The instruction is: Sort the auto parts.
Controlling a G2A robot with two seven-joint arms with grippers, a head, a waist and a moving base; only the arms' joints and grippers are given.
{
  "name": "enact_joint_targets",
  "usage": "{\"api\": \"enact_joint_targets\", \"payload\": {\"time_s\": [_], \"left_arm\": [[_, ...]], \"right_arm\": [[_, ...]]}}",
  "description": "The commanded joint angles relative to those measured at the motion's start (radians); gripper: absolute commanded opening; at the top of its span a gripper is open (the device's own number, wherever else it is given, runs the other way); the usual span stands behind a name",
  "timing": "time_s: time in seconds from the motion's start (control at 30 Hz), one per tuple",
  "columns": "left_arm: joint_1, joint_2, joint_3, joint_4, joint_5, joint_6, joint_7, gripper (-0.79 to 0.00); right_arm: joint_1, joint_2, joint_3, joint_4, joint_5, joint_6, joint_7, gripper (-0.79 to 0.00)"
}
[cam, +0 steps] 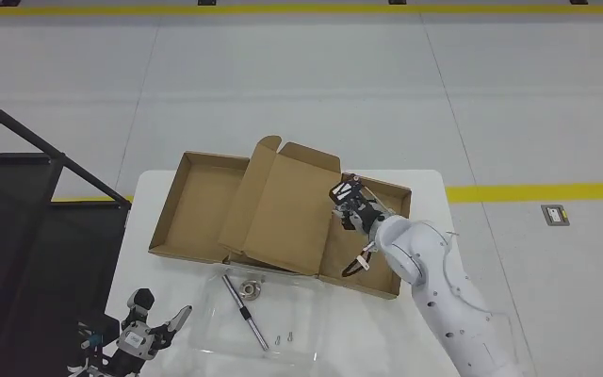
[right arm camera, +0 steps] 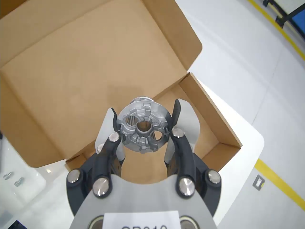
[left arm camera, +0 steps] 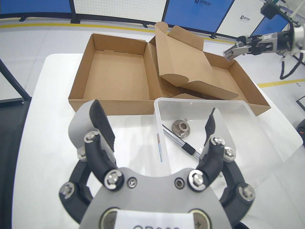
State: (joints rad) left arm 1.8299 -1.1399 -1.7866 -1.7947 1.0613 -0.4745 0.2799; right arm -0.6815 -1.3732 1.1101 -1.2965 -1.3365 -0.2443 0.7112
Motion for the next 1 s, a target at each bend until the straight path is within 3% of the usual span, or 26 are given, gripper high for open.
{"api": "enact_joint_targets", "payload": {"time_s": [0.0,0.27,0.33,0.37,0.4,0.43,0.6,0.7,0.8,0.97], "left_arm": [[0.000,0.000,0.000,0.000,0.000,0.000,0.000,0.000],[0.000,0.000,0.000,0.000,0.000,0.000,0.000,0.000],[0.000,0.000,0.000,0.000,0.000,0.000,0.000,0.000],[0.000,0.000,0.000,0.000,0.000,0.000,0.000,0.000],[0.000,0.000,0.000,0.000,0.000,0.000,0.000,0.000],[0.000,0.000,0.000,0.000,0.000,0.000,0.000,0.000],[0.000,0.000,0.000,0.000,0.000,0.000,0.000,0.000],[0.000,0.000,0.000,0.000,0.000,0.000,0.000,0.000],[0.000,0.000,0.000,0.000,0.000,0.000,0.000,0.000],[0.000,0.000,0.000,0.000,0.000,0.000,0.000,0.000]], "right_arm": [[0.060,-0.009,-0.018,0.141,0.016,0.004,0.001,-0.785],[0.191,-0.050,-0.097,0.416,0.064,0.011,-0.010,-0.785],[0.206,-0.057,-0.110,0.450,0.063,0.013,-0.029,-0.597],[0.212,-0.059,-0.111,0.467,0.066,0.014,-0.034,-0.406],[0.218,-0.061,-0.114,0.480,0.065,0.014,-0.033,-0.055],[0.223,-0.062,-0.115,0.490,0.065,0.013,-0.035,0.000],[0.223,-0.058,-0.109,0.488,0.054,-0.001,-0.048,0.000],[0.171,-0.042,-0.077,0.398,0.042,-0.015,-0.101,0.000],[0.067,-0.010,-0.020,0.192,0.002,-0.050,-0.123,0.000],[-0.215,0.046,0.089,-0.317,-0.094,-0.155,-0.081,0.000]]}}
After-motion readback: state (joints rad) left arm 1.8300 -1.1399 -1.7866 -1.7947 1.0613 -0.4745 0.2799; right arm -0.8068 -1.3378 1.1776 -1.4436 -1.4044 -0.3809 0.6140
